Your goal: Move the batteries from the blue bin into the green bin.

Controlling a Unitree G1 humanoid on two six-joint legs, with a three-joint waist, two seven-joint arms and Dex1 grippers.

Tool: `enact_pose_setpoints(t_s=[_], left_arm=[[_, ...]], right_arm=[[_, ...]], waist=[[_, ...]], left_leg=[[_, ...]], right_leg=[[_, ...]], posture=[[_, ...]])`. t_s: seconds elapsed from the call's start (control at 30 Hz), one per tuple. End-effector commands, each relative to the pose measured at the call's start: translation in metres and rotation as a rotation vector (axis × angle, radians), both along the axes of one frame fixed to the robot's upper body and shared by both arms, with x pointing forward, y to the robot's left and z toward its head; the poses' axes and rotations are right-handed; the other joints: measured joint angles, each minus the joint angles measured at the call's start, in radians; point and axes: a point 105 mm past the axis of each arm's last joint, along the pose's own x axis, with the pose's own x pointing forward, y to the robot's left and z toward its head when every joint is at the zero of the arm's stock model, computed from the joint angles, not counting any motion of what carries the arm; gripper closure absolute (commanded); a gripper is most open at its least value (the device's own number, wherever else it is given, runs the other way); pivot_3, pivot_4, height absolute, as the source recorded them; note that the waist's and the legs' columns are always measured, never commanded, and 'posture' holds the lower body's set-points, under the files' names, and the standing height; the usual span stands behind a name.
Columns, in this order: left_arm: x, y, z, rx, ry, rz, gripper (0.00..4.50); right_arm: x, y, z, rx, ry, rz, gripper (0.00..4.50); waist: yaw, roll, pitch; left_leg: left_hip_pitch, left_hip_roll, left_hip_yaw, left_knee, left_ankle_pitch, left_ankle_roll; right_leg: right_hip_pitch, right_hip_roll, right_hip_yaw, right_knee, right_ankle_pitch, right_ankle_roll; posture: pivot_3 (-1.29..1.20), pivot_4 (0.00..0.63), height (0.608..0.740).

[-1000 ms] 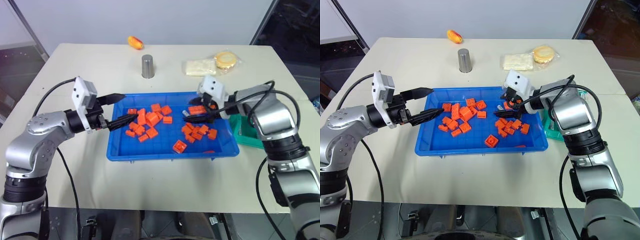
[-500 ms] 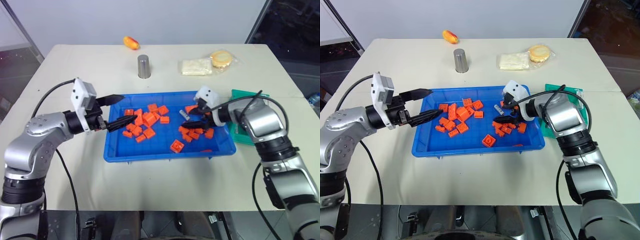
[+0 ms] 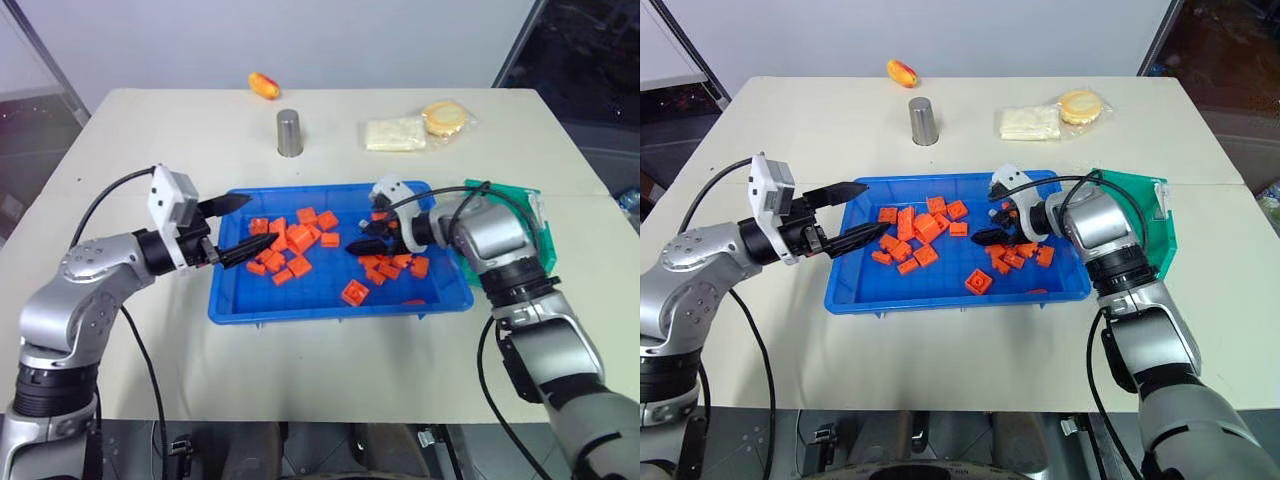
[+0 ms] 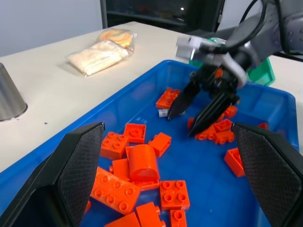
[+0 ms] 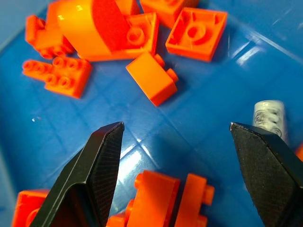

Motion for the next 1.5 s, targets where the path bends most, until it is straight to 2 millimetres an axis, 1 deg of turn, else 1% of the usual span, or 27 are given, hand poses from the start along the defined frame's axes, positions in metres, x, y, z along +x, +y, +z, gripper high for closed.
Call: enact_pose_setpoints(t_s=[0.03, 0.17, 0.23, 0.33, 0.47, 0.6, 0.7, 0.87, 0.97, 1.07, 1.1, 1.13, 1.17, 1.23, 1.27, 1.4, 1.5], left_arm=[[-0.006, -0.001, 0.011, 0.006, -0.059, -0.004, 0.0], [-0.008, 0.001, 0.009, 0.005, -0.055, 0.009, 0.0], [-0.008, 0.001, 0.009, 0.004, -0.054, 0.01, 0.0], [-0.007, 0.0, 0.009, -0.002, -0.051, 0.006, 0.0], [-0.004, -0.004, 0.009, -0.006, -0.054, -0.005, 0.0], [-0.003, -0.006, 0.01, -0.008, -0.056, -0.013, 0.0], [-0.004, -0.008, 0.011, -0.009, -0.056, -0.016, 0.0], [-0.006, -0.005, 0.011, -0.008, -0.056, -0.002, 0.0], [-0.008, -0.003, 0.011, -0.006, -0.056, 0.01, 0.0], [-0.009, -0.002, 0.011, -0.007, -0.057, 0.018, 0.0], [-0.009, -0.002, 0.011, -0.007, -0.057, 0.02, 0.0], [-0.009, -0.002, 0.011, -0.007, -0.057, 0.022, 0.0], [-0.009, -0.001, 0.011, -0.007, -0.058, 0.024, 0.0], [-0.01, -0.001, 0.011, -0.006, -0.057, 0.025, 0.0], [-0.01, 0.0, 0.011, -0.004, -0.055, 0.025, 0.0], [-0.012, 0.001, 0.011, 0.007, -0.046, 0.011, 0.0], [-0.015, -0.001, 0.014, 0.015, -0.039, -0.039, 0.0]], right_arm=[[0.009, 0.003, 0.026, 0.034, -0.084, -0.009, 0.85], [0.004, 0.002, 0.054, 0.075, -0.131, 0.01, 0.85], [0.002, 0.001, 0.06, 0.076, -0.154, 0.01, 0.85], [0.002, -0.002, 0.062, 0.04, -0.199, 0.008, 0.85], [0.008, -0.008, 0.049, -0.012, -0.216, -0.003, 0.85], [0.017, -0.015, 0.023, -0.107, -0.211, 0.016, 0.85], [0.022, -0.019, 0.009, -0.154, -0.194, 0.039, 0.85], [0.026, -0.024, -0.002, -0.223, -0.19, 0.094, 0.85], [0.028, -0.02, -0.001, -0.22, -0.188, 0.118, 0.85], [0.028, -0.017, -0.001, -0.211, -0.182, 0.133, 1.65], [0.028, -0.016, -0.001, -0.209, -0.179, 0.136, 2.16], [0.028, -0.014, -0.001, -0.207, -0.178, 0.141, 2.55], [0.028, -0.013, -0.001, -0.204, -0.176, 0.145, 3.17], [0.027, -0.01, -0.001, -0.193, -0.171, 0.15, 4.12], [0.026, -0.009, -0.001, -0.189, -0.169, 0.154, 4.46], [0.025, -0.008, 0.005, -0.173, -0.183, 0.153, 4.45], [0.031, -0.012, 0.042, -0.131, -0.284, 0.109, 4.45]], waist=[[0.0, 0.0, 0.0], [0.001, 0.0, 0.0], [0.001, 0.0, 0.0], [0.001, 0.0, 0.0], [0.0, 0.0, 0.0], [0.0, 0.0, 0.0], [0.0, 0.0, 0.0], [-0.001, 0.0, 0.0], [-0.003, 0.0, 0.0], [-0.003, 0.0, 0.0], [-0.002, 0.0, 0.0], [-0.001, 0.0, 0.0], [-0.001, 0.0, 0.0], [-0.001, 0.0, 0.0], [-0.001, 0.0, 0.0], [-0.001, 0.0, 0.0], [-0.001, 0.0, 0.0]], left_leg=[[0.0, 0.0, 0.0, 0.0, 0.0, 0.0], [0.0, 0.0, 0.0, 0.0, 0.0, 0.0], [-0.001, 0.0, 0.0, 0.0, 0.0, 0.0], [-0.001, 0.0, 0.0, 0.0, 0.0, 0.0], [-0.001, 0.0, 0.0, 0.0, 0.0, 0.0], [-0.001, 0.0, 0.0, 0.0, 0.0, 0.0], [-0.001, 0.0, 0.0, 0.0, 0.0, 0.0], [-0.001, 0.0, 0.0, 0.0, 0.0, 0.0], [0.0, 0.0, 0.0, 0.0, 0.0, 0.0], [0.001, 0.001, 0.0, 0.0, 0.0, 0.0], [0.001, 0.001, 0.0, 0.0, 0.0, 0.0], [0.001, 0.001, 0.0, 0.0, 0.0, 0.0], [0.001, 0.001, 0.0, 0.0, 0.0, 0.0], [0.001, 0.001, 0.0, 0.0, 0.0, 0.0], [0.001, 0.001, 0.0, 0.0, 0.0, 0.0], [0.001, 0.001, 0.0, -0.001, 0.0, 0.0], [0.001, 0.001, 0.0, -0.001, 0.0, 0.0]], right_leg=[[0.0, 0.0, 0.0, 0.0, 0.0, 0.0], [0.0, 0.0, 0.0, 0.0, 0.0, 0.0], [-0.001, 0.0, 0.0, 0.0, 0.0, 0.0], [-0.001, 0.0, 0.0, 0.0, 0.0, 0.0], [-0.001, 0.0, 0.0, 0.0, 0.0, 0.0], [-0.001, 0.0, 0.0, 0.0, 0.0, 0.0], [-0.001, 0.0, 0.0, 0.0, 0.0, 0.0], [-0.001, 0.0, 0.0, 0.0, 0.0, 0.0], [0.0, 0.0, 0.0, 0.0, 0.0, 0.0], [0.001, 0.001, 0.0, 0.0, 0.0, 0.0], [0.001, 0.001, 0.0, 0.0, 0.0, 0.0], [0.001, 0.001, 0.0, 0.0, 0.0, 0.0], [0.001, 0.001, 0.0, 0.0, 0.0, 0.0], [0.001, 0.001, 0.0, 0.0, 0.0, 0.0], [0.001, 0.001, 0.0, 0.0, 0.0, 0.0], [0.001, 0.001, 0.0, 0.0, 0.0, 0.0], [0.0, 0.001, 0.0, 0.0, 0.0, 0.0]], posture=[[0.0, 0.15, 0.74], [0.0, 0.15, 0.74], [0.0, 0.15, 0.74], [0.0, 0.15, 0.74], [0.0, 0.15, 0.74], [0.0, 0.15, 0.74], [0.0, 0.15, 0.74], [0.0, 0.15, 0.74], [0.0, 0.15, 0.74], [0.0, 0.15, 0.74], [0.0, 0.15, 0.74], [0.0, 0.15, 0.74], [0.0, 0.15, 0.74], [0.0, 0.15, 0.74], [0.0, 0.15, 0.74], [0.0, 0.15, 0.74], [0.0, 0.15, 0.74]])
